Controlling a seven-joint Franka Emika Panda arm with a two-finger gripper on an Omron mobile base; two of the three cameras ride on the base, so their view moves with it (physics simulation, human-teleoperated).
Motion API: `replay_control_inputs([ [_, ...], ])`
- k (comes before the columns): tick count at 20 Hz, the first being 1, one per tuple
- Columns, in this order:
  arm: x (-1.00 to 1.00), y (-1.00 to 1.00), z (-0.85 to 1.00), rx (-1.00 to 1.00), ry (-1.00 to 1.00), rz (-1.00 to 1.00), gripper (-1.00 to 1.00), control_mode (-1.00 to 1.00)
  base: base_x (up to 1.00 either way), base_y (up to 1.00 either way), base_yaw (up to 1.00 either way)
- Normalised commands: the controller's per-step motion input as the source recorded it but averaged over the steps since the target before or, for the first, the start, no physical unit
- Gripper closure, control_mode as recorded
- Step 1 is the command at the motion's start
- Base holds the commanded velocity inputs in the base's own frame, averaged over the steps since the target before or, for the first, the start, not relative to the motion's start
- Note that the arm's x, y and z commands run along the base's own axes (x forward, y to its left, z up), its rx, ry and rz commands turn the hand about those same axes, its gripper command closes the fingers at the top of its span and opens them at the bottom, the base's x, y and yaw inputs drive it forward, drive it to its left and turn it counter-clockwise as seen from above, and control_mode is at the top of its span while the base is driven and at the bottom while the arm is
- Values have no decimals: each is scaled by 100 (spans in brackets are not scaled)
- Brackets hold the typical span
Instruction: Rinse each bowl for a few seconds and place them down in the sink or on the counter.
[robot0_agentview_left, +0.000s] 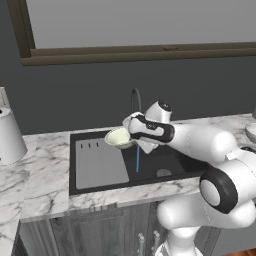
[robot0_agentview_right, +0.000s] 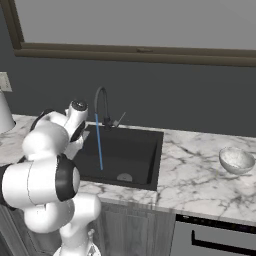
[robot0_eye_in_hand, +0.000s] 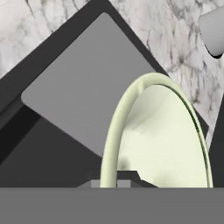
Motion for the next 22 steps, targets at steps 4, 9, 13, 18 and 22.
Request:
replay_control_inputs([
  [4,0,56,0,0,0,-2,100,-100,0,0,0],
  [9,4,49,-1,0,-1,-3,100,-100,0,0,0],
  [13,5,47,-7,0,-3,-4,100,-100,0,0,0],
  [18,8,42,-12,-1,-3,-4,100,-100,0,0,0],
  [22,15,29,-19,0,0,-5,100,-100,0,0,0],
])
